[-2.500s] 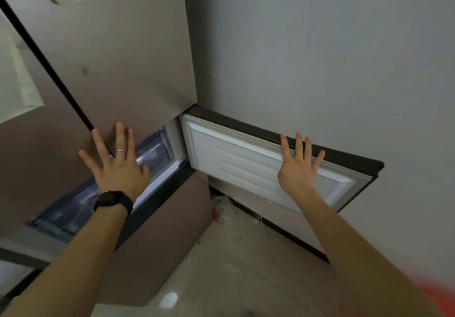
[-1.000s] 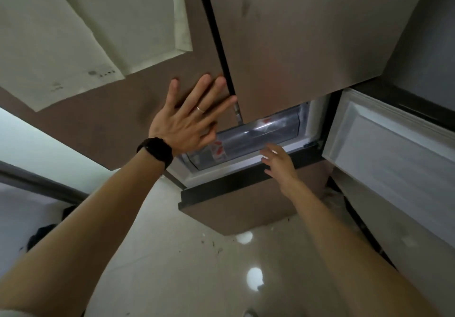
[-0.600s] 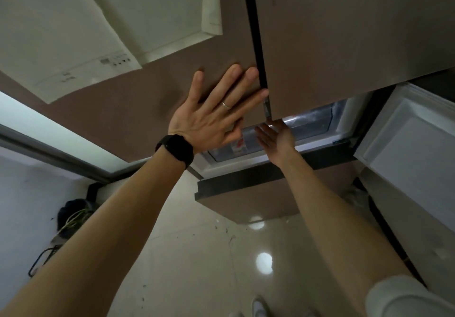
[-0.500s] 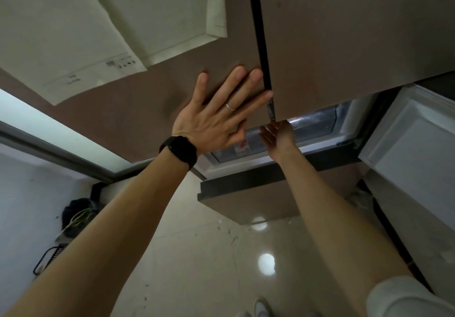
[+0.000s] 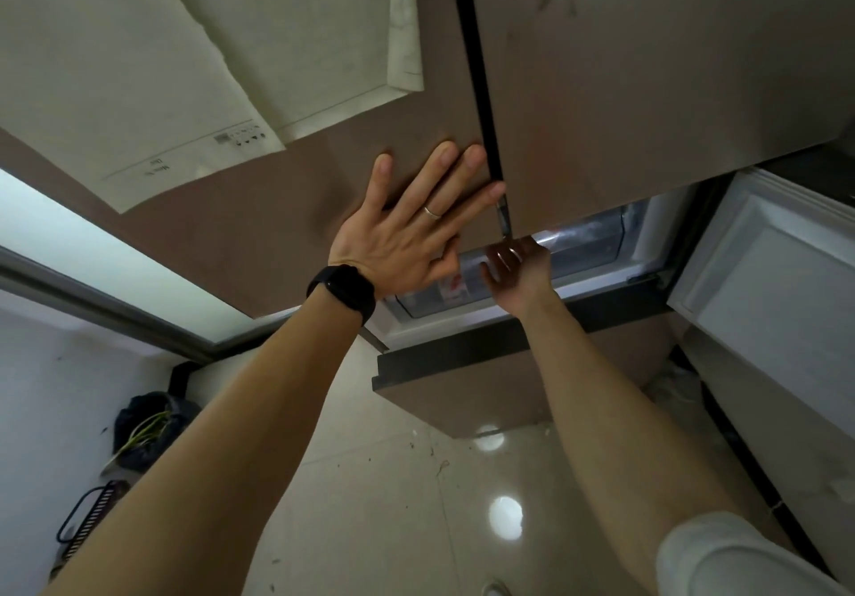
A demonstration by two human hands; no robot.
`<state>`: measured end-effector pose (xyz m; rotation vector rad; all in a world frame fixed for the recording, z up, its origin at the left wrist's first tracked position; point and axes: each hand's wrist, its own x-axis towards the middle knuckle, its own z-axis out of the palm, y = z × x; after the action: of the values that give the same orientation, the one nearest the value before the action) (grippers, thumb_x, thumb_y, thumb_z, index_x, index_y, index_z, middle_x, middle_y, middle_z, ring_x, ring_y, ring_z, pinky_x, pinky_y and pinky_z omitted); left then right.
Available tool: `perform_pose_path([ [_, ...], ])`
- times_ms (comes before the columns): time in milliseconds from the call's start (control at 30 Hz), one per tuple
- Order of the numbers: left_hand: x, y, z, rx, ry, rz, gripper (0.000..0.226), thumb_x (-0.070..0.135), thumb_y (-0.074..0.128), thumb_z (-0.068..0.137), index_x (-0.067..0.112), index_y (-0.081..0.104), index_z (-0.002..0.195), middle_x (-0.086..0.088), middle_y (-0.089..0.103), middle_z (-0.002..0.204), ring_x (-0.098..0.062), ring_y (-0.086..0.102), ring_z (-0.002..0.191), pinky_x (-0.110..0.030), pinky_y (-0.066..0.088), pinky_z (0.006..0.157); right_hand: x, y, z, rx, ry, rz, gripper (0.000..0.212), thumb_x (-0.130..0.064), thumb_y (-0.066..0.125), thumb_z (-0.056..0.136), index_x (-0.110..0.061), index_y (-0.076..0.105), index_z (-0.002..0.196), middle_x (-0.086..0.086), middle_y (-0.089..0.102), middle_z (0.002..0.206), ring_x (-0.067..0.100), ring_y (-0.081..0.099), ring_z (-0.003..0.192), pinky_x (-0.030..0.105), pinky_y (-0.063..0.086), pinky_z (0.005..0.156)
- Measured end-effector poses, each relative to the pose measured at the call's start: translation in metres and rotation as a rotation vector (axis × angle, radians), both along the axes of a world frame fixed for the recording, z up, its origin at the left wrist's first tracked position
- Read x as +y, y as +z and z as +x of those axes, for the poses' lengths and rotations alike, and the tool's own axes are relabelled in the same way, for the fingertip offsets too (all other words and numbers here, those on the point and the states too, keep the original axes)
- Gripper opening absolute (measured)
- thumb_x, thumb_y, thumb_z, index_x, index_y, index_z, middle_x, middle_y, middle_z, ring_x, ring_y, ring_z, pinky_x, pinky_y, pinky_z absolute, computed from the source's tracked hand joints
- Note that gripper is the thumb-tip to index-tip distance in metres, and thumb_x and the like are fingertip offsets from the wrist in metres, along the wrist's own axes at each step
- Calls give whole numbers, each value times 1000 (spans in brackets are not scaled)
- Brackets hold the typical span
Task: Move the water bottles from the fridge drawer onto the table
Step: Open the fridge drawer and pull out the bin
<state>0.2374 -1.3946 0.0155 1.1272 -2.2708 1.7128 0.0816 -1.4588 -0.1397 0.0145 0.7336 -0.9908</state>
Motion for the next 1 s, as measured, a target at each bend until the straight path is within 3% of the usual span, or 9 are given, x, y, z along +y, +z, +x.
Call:
perform_pose_path([
  [167, 1, -2, -1, -18, 25, 13, 66, 52, 32, 99, 31, 19, 160, -13, -11, 166, -30, -9, 153, -58, -7, 118, 7, -2, -3, 17, 53, -12, 34, -49, 52, 98, -19, 62, 112, 5, 69, 96, 17, 66, 85, 32, 51, 86],
  [300, 2, -3, 0, -4, 20, 29, 67, 54, 35, 100, 30, 18, 160, -12, -11, 166, -29, -9, 154, -58, -6, 118, 30, -5, -10, 59, 24, -22, 42, -48, 54, 96, -17, 60, 125, 7, 70, 118, 21, 66, 109, 37, 47, 90],
  [367, 3, -4, -1, 5, 12, 26, 66, 53, 36, 101, 30, 18, 160, -11, -9, 167, -28, -8, 154, -58, -4, 118, 44, -7, -17, 78, 34, -29, 42, -47, 54, 97, -17, 60, 125, 7, 70, 121, 21, 66, 112, 39, 46, 88],
  [500, 4, -4, -2, 9, 1, 17, 66, 51, 37, 101, 29, 19, 160, -10, -7, 167, -27, -6, 154, -58, -1, 118, 70, -5, -29, 94, 42, -50, 37, -51, 53, 97, -16, 61, 104, 8, 69, 123, 22, 61, 119, 37, 42, 92],
  [633, 4, -5, -2, 27, -20, 6, 66, 51, 38, 99, 29, 22, 160, -7, 5, 167, -24, 3, 154, -57, 1, 118, 96, -4, -38, 209, 85, -20, 58, -69, 54, 85, -14, 62, 101, 6, 68, 116, 21, 61, 111, 35, 47, 89],
  [800, 10, -1, -5, 51, -13, 49, 68, 53, 37, 98, 29, 20, 160, -4, 14, 166, -23, -4, 155, -56, -2, 118, 131, 0, -50, 394, 95, 2, 50, -46, 68, 87, -5, 59, 114, 8, 65, 92, 19, 63, 87, 32, 57, 77],
  [1000, 17, 0, -12, 142, 24, 148, 72, 54, 41, 96, 30, 17, 160, -3, 9, 168, -21, 9, 154, -55, -5, 119, 176, -3, -67, 423, 104, 32, 39, -35, 72, 84, -4, 60, 104, 12, 67, 93, 25, 68, 93, 36, 58, 81],
])
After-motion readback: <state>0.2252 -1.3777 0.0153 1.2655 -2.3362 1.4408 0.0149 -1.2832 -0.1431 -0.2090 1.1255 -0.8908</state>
